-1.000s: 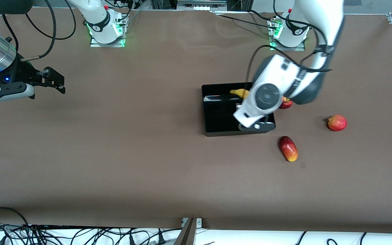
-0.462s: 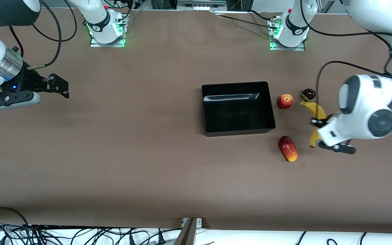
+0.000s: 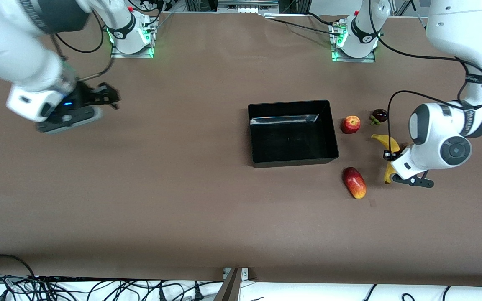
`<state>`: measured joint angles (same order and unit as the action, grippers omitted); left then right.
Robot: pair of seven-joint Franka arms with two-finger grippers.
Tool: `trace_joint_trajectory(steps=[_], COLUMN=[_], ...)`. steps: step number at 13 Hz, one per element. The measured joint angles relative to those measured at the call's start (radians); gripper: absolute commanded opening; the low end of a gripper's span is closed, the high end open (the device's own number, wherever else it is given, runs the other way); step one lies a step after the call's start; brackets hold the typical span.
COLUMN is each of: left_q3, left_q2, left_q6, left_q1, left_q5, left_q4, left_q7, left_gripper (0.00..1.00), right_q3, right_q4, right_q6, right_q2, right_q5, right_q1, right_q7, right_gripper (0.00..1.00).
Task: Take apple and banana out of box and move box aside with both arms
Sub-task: 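Release the banana with the left gripper while the right gripper reaches the box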
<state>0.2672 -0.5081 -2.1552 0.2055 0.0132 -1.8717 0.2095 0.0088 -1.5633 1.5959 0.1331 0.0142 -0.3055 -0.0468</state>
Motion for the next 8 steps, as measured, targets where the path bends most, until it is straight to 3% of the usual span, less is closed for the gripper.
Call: trace_joint_trajectory(steps=[2,3,4,5,8], left_q3=[0.000,0.000,0.000,0.000,-0.001], left_q2=[-0.020,-0.033,-0.050,-0.069,-0.096], left_q6=[-0.072,-0.098,-0.126,-0.152,-0.175], left_q1=[0.000,0.000,0.000,0.000,0.003], left_q5=[0.000,0.000,0.000,0.000,0.000], left_q4=[-0.029,-0.036,-0.039,-0.041,-0.040], left_q7=[0.000,0.000,0.000,0.000,0.000], left_gripper=[0.00,0.05,0.34,0.99,1.00], right_q3=[0.004,0.006,0.007,0.008,0.010], right_q4=[-0.001,-0.002,-0.004,-0.005,-0.007], right_q6=[0.031,0.064,0.105,0.149,0.288], right_q2=[0.022,0.044,0.074,0.109,0.227], right_q5=[0.021,0.032,0.037,0.043,0.076], right_q1=[-0.077,-0.113,-0.151,-0.189,-0.294], right_q7=[0.110,0.165,0.225,0.285,0.449], right_gripper=[1.00,1.00,1.00,1.00,1.00])
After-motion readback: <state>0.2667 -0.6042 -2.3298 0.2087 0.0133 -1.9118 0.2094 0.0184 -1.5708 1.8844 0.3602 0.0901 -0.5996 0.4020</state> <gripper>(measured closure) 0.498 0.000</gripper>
